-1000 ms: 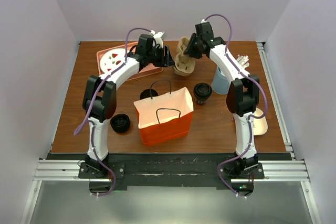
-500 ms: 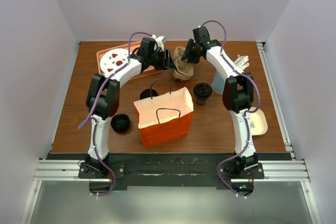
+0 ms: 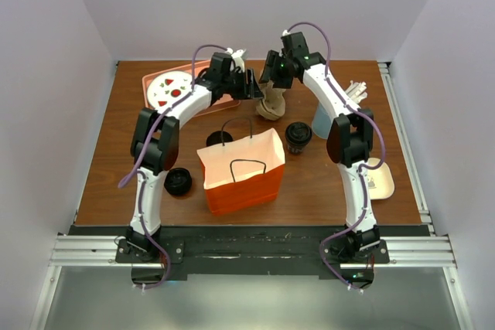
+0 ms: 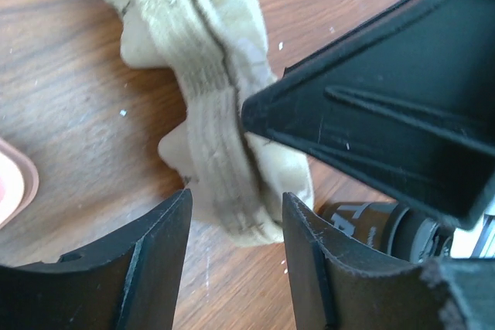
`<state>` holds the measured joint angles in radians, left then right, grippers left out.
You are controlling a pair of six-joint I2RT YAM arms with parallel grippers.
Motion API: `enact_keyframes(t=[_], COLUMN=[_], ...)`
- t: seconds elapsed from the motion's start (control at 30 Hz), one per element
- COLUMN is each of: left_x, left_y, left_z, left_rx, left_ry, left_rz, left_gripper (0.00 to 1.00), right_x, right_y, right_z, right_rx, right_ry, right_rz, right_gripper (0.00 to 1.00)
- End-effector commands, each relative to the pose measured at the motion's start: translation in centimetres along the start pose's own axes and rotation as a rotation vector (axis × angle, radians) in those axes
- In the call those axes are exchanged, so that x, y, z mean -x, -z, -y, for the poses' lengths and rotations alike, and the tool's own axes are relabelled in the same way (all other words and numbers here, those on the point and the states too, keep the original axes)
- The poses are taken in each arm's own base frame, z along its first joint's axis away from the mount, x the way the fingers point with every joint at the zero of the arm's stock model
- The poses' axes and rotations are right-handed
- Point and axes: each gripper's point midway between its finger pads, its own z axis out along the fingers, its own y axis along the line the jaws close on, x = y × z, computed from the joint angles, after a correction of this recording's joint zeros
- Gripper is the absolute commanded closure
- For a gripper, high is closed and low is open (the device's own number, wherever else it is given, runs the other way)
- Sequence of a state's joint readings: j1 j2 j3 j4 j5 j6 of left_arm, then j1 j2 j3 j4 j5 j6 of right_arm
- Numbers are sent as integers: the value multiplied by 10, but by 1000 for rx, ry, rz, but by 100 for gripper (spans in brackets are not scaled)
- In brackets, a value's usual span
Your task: Pack the takeout coffee
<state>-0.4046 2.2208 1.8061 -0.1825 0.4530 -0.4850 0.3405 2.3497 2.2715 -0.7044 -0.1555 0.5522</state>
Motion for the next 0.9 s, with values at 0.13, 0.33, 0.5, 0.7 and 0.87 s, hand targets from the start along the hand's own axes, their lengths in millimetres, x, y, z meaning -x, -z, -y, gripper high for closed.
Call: enact_keyframes(t=[0.13,0.33,0.5,0.7,0.87], left_x=[23,23,42,62,80], left_y=[-6,-4,19,38,57], left_z=[12,5,9,15,17], left_rx=[-31,16,73,78,118], left_ry=[10,-2,-25,-14,17], left_rz=[70,57,97,144,184], left_gripper=[45,45,45,45,44], right_x=[14,10,8,4,-11], right_y=[49,67,72,71,68], right_z=[-17,-15,-24,-25,-27], right_rx=[52,52,124,166,199], right_ry=[181,242,349,475,633], right_rz=[22,20,28,27,25], right_gripper=[44,50,50,51,50])
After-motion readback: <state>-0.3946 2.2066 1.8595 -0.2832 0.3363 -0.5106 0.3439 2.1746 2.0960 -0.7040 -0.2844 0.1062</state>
